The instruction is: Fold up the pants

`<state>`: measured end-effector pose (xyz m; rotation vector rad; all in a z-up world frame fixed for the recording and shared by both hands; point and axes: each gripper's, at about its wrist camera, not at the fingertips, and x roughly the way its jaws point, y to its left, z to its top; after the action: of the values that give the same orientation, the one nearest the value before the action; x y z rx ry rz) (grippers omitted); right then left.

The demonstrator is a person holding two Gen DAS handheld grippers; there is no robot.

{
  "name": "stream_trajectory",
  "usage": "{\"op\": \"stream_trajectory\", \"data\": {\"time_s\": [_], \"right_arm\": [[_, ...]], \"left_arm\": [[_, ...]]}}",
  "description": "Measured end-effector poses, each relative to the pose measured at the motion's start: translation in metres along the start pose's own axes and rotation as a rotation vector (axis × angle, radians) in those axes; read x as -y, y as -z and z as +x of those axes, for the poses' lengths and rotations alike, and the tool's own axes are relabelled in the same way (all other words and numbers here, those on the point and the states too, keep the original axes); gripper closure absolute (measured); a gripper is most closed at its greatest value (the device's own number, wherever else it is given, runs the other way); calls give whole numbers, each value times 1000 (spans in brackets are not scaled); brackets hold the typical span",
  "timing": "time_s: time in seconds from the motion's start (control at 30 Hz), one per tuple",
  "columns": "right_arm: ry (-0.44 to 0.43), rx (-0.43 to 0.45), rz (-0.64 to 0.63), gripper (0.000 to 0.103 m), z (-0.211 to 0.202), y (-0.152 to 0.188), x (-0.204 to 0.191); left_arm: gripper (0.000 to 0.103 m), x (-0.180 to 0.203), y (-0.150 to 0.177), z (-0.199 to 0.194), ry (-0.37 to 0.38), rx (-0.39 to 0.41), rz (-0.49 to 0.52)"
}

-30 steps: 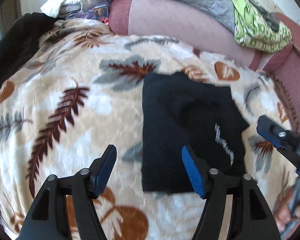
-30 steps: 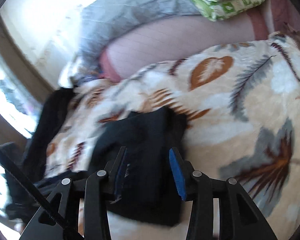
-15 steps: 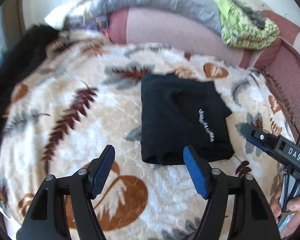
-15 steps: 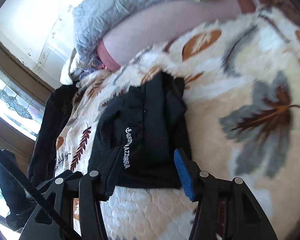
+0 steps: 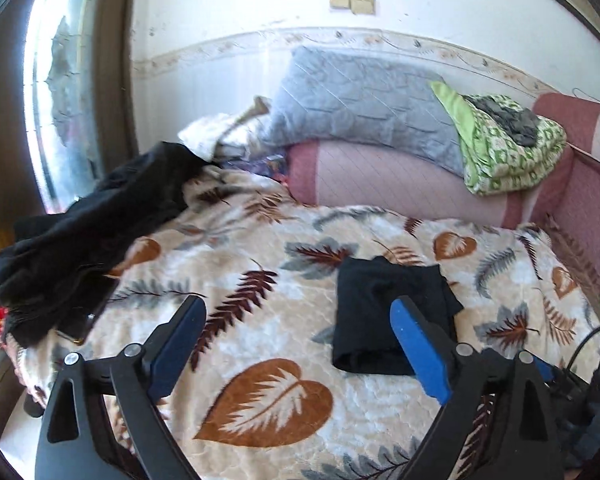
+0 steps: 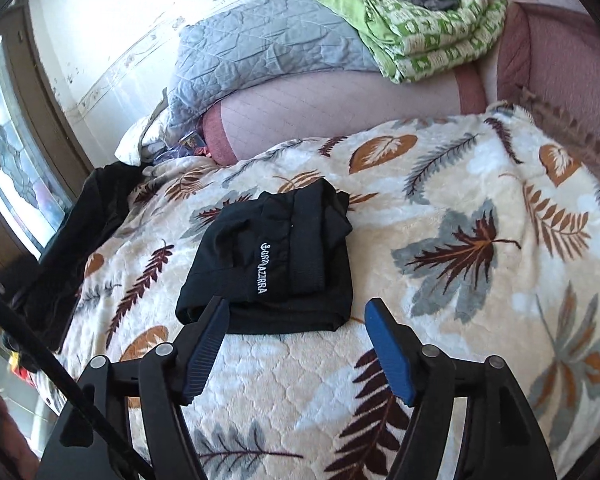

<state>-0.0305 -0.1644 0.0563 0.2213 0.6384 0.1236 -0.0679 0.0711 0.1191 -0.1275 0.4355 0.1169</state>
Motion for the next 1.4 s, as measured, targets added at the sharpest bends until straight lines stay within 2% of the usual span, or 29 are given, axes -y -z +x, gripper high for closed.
{"op": "stream_trajectory", "data": {"time_s": [0.17, 0.3, 0.37, 0.4, 0.47, 0.53, 0.6, 0.8, 0.93, 1.13, 1.27, 1.4], "right_arm": [[24, -11, -34, 25, -2, 10, -8], [22, -23, -47, 25, -3, 18, -13], [29, -18, -68, 25, -4, 21, -17], [31, -18, -80, 25, -4, 21, -19], [28, -21, -94, 25, -4, 24, -23], [24, -24, -101, 24, -4, 25, -28], [23, -28, -109, 23, -4, 26, -30], [55, -41, -126, 21, -1, 29, -29], [77, -70, -114, 21, 4, 33, -24], [93, -115, -112, 21, 15, 39, -21], [125, -144, -103, 20, 20, 43, -17], [163, -150, -91, 19, 15, 45, -9]], "left_arm": [[0, -9, 0, -20, -80, 101, -29], [0, -17, -2, -54, -165, 277, -59], [0, -24, -4, -68, -152, 347, -74], [0, -27, -4, -73, -132, 345, -83], [0, -27, -7, -73, -128, 306, -82], [0, -23, -8, -67, -82, 252, -64], [0, -18, -5, -56, -83, 198, -43], [0, 3, 19, -10, -46, -23, 39], [0, 14, 36, 11, -20, -133, 82], [0, 22, 50, 29, 14, -242, 94], [0, 24, 58, 41, 47, -275, 86], [0, 33, 70, 60, 84, -374, 75]]}}
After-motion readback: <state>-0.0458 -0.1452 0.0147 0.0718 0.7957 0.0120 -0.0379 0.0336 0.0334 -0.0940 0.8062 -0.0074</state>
